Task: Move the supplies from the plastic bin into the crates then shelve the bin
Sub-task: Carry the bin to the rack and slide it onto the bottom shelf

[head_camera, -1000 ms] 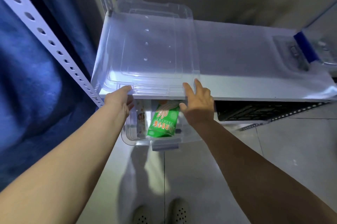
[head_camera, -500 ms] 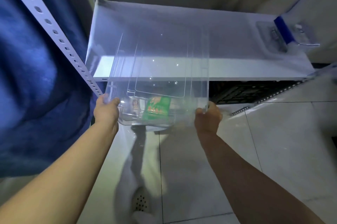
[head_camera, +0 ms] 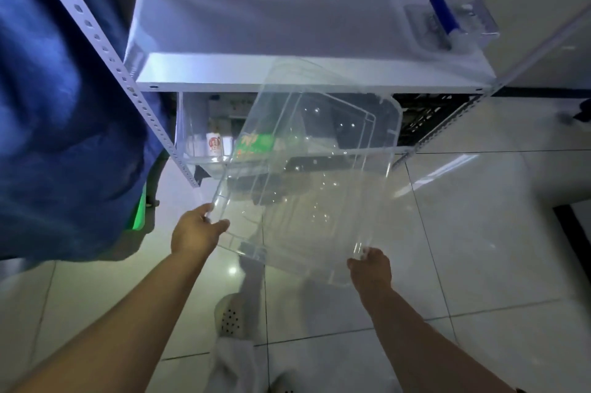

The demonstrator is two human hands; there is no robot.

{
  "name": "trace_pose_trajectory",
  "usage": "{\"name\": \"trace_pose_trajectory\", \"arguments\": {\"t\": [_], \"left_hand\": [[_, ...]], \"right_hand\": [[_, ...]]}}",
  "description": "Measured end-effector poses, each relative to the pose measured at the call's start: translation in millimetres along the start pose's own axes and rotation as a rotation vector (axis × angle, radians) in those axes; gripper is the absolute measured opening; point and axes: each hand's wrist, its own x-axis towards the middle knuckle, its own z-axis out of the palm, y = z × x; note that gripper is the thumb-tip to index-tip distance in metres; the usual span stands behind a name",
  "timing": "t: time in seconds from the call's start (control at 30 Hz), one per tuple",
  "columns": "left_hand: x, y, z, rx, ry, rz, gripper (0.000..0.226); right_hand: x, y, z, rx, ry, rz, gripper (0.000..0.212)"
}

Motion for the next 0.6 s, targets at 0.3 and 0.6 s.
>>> {"name": "trace_pose_trajectory", "arguments": {"t": [0.3,0.6], "left_hand": [[-37,-24,23,0.104,-0.093,0.006,0.048],[-45,-51,19,0.061,-0.085,-0.137,0.044]], "right_hand": [[-7,65,-13,-0.033,-0.042,0.043,0.044],[-12,76,-4,-0.122,-0.142,0.069,0.050]]}}
